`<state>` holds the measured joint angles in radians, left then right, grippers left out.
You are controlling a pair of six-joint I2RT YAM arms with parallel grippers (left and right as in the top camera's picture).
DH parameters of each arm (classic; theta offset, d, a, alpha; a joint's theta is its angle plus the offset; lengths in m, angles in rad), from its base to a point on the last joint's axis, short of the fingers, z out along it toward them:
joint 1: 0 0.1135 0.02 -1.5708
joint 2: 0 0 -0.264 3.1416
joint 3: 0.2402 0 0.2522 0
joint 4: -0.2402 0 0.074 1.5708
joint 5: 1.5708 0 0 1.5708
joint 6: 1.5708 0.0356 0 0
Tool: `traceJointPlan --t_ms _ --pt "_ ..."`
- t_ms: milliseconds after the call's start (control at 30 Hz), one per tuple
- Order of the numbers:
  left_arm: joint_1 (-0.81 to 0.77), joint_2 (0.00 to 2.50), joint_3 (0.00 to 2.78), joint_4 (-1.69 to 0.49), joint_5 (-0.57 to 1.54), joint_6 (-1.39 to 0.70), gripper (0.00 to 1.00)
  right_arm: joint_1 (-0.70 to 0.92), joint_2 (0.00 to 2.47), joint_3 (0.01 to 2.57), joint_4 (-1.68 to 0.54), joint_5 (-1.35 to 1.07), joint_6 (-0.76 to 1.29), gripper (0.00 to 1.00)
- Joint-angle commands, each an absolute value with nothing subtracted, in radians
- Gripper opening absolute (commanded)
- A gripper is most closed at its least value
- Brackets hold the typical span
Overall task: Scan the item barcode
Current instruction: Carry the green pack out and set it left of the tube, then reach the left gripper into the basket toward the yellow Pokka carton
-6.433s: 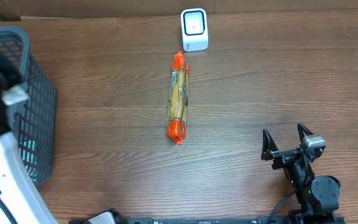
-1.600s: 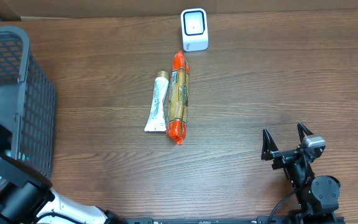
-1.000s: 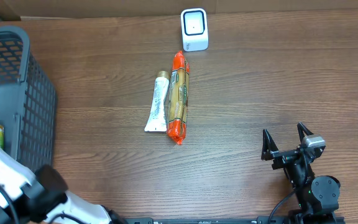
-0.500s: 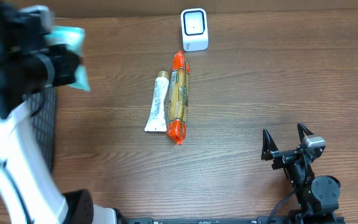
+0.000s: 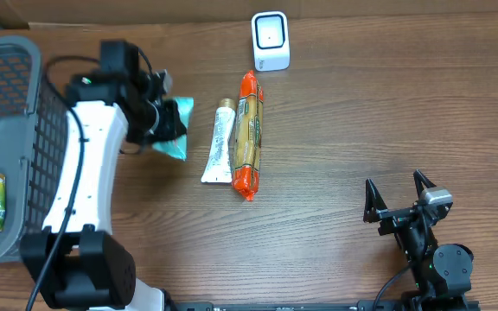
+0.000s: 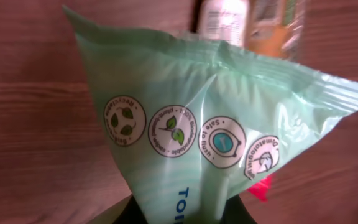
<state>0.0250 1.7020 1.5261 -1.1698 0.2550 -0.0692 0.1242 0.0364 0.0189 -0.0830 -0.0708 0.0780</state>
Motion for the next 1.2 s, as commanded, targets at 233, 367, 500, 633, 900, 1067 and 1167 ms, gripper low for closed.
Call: traceJointPlan --t_ms 233,367,500,633,900,1067,1167 --pt "-0.007 1.689 1.122 -0.82 0.124 -0.245 0.08 0.12 0.027 0.008 -0.078 -0.064 0.082 1.0" --pt "-0.009 1.689 1.082 -0.777 0.128 -0.246 0.36 0.12 0.027 0.008 -0.078 -0.064 0.082 1.0" --pt "-0.011 1.688 1.098 -0.781 0.158 -0.247 0.36 0.12 0.027 0.008 -0.078 -0.064 0.082 1.0" --pt "-0.016 1.671 1.174 -0.812 0.161 -0.248 0.35 0.12 0.027 0.008 -0.078 -0.064 0.082 1.0" --pt "-0.013 1.605 1.508 -1.014 0.092 -0.206 0.41 0.12 0.027 0.008 -0.078 -0.064 0.082 1.0" --pt "0.038 1.597 1.952 -1.31 0.069 -0.201 0.51 0.12 0.027 0.008 -0.078 -0.064 0.082 1.0" --pt "0.102 1.597 2.148 -1.408 0.067 -0.16 0.6 0.12 0.027 0.008 -0.078 -0.064 0.082 1.0"
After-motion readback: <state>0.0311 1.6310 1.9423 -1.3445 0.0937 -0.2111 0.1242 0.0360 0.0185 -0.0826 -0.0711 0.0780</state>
